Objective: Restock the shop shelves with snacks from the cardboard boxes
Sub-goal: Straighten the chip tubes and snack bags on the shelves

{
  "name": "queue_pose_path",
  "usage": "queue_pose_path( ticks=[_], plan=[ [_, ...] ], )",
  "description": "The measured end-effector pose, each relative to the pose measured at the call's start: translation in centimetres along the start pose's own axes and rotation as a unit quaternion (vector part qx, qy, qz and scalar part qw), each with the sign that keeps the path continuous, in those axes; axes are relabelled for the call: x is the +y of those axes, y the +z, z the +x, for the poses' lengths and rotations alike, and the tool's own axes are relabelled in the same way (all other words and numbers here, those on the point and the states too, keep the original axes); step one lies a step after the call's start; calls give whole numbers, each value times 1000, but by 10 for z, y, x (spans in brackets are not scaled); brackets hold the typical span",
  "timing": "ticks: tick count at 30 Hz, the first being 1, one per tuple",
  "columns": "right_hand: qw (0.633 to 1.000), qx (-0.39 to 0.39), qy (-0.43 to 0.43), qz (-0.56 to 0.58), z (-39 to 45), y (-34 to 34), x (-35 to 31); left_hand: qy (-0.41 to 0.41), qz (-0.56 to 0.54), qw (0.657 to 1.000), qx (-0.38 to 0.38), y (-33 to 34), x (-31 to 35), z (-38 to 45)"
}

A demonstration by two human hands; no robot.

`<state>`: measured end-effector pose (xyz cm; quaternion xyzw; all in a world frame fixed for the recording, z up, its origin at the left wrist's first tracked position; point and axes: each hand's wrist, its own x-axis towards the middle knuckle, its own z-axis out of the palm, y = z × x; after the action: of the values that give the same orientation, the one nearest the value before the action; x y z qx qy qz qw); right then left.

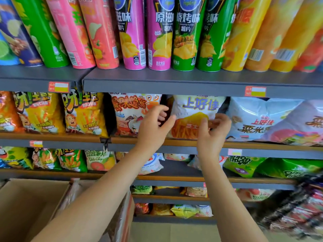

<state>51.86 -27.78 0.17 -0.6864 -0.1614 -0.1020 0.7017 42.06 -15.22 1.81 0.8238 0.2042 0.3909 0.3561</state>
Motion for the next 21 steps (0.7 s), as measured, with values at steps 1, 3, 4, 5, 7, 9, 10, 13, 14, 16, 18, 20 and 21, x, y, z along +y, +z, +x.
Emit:
queue_pose_path(
  ticks=[1, 3, 4, 5, 7, 9, 10, 13, 14, 16, 18, 20, 21],
  plan=[
    [1000, -14, 9, -18, 11, -4, 6, -37, -21, 998, -48, 12, 5, 4],
    [996, -75, 35, -30, 28, -8, 16, -112, -71, 986, -99, 31, 8, 13],
    [993, -110, 43, -20, 34, -7, 19, -144, -91, 979, -111, 38, 9, 16],
    [990, -137, 43, -10, 38, -7, 21, -172, -104, 972, -120, 43, 11, 19],
    [985, -167, 39, 7, 46, -7, 25, -207, -135, 961, -125, 53, 5, 23],
    [982, -179, 42, 28, 51, -7, 30, -215, -159, 955, -129, 61, 1, 23],
    [983, -176, 40, 32, 53, -6, 34, -210, -159, 956, -127, 64, -1, 21],
    [984, -170, 36, 24, 53, -6, 45, -210, -142, 962, -104, 72, -2, 16],
    [984, -172, 35, 19, 53, -6, 47, -214, -129, 964, -92, 74, -3, 14],
    [983, -178, 41, 3, 55, -5, 51, -217, -106, 968, -75, 76, -4, 15],
    [983, -179, 42, -2, 54, -5, 49, -226, -93, 966, -83, 74, -5, 16],
    [991, -126, 12, -40, 42, -5, 44, -216, -83, 968, -99, 67, -5, 13],
    [994, -84, -8, -69, 30, -5, 40, -195, -70, 974, -92, 61, -6, 8]
  ],
)
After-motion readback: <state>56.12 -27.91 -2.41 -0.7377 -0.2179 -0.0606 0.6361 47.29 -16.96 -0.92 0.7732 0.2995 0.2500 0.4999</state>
